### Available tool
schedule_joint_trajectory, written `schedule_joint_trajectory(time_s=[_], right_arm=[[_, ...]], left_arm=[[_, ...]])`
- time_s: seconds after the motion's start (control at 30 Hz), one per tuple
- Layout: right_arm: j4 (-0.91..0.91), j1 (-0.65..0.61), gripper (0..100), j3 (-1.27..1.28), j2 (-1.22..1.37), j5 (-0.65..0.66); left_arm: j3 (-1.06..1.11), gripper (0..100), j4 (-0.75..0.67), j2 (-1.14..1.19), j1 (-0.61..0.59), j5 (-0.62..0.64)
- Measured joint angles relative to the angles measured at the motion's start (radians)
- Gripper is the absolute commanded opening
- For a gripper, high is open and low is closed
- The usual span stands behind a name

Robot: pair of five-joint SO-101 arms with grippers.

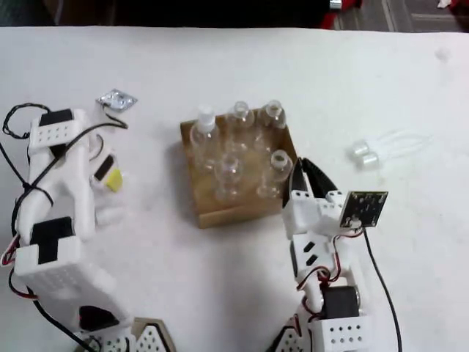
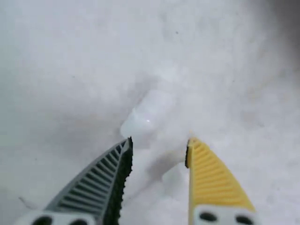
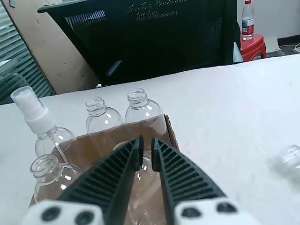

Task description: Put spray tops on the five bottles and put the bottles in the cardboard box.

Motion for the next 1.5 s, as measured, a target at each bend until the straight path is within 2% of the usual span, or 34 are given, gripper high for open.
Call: schedule_joint_trajectory(time_s=[0.13, 0.43, 0.83, 1.17, 1.23, 1.4, 1.5], right_arm=[[0.0, 0.0, 1.7, 0.0, 0.0, 0.003], [0.0, 0.0, 1.7, 0.0, 0.0, 0.003], [0.0, 0.0, 1.7, 0.0, 0.0, 0.003], [0.0, 0.0, 1.7, 0.0, 0.0, 0.003], [0.0, 0.0, 1.7, 0.0, 0.0, 0.003], [0.0, 0.0, 1.7, 0.0, 0.0, 0.003], [0.0, 0.0, 1.7, 0.0, 0.0, 0.003]], left_arm=[[0.0, 18, 0.0, 0.0, 0.0, -0.02], [-0.118, 18, 0.002, 0.0, 0.003, -0.199], [-0.141, 17, -0.006, 0.144, 0.061, -0.239], [-0.146, 17, -0.074, 0.199, 0.066, -0.242], [-0.146, 15, -0.074, 0.199, 0.066, -0.278], [-0.146, 2, -0.066, 0.199, 0.066, -0.387], [-0.146, 3, -0.051, 0.199, 0.066, -0.417]])
